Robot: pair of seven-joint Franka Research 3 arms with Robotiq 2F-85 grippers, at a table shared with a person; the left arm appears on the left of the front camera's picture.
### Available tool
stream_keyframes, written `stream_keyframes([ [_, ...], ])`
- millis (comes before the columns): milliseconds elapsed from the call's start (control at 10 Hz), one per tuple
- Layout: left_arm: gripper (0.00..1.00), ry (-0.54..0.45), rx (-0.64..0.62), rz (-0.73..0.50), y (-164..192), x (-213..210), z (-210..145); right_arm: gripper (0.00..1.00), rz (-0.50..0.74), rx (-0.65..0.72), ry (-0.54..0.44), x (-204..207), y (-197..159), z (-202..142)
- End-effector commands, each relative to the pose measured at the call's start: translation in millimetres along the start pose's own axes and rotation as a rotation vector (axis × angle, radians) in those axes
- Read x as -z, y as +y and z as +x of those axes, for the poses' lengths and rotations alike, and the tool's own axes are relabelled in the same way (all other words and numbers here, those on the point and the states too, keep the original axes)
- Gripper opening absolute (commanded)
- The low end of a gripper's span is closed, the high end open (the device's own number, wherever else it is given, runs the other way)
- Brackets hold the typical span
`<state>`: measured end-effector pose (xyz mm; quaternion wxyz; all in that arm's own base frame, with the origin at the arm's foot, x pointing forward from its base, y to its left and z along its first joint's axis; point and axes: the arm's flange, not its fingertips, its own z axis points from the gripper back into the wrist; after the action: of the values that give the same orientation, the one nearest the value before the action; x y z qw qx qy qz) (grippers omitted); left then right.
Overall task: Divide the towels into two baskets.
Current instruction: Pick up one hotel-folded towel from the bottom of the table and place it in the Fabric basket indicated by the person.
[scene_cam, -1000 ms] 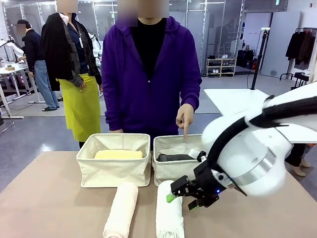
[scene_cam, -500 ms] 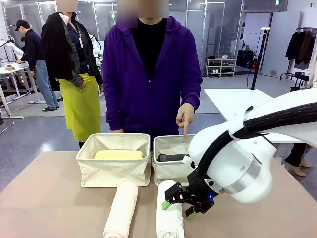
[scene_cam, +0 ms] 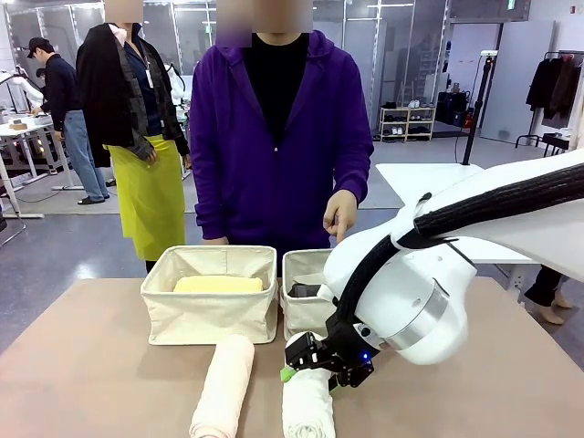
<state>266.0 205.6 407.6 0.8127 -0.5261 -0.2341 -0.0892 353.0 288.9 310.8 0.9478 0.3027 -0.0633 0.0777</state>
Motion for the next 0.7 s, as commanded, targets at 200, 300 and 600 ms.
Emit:
stream_keyframes([
  [200,1.0,0.001,0.006,-0.003,-3,-1,-2,0.81,-0.056,-0.006,0.035,15,8,4],
  [300,1.0,0.001,0.006,-0.003,-3,-1,-2,0.7,-0.056,-0.007,0.042,15,8,4],
  [600,1.0,0.001,0.006,-0.003,-3,-1,-2,0.42,-0.054,-0.011,0.043,3,9,2],
])
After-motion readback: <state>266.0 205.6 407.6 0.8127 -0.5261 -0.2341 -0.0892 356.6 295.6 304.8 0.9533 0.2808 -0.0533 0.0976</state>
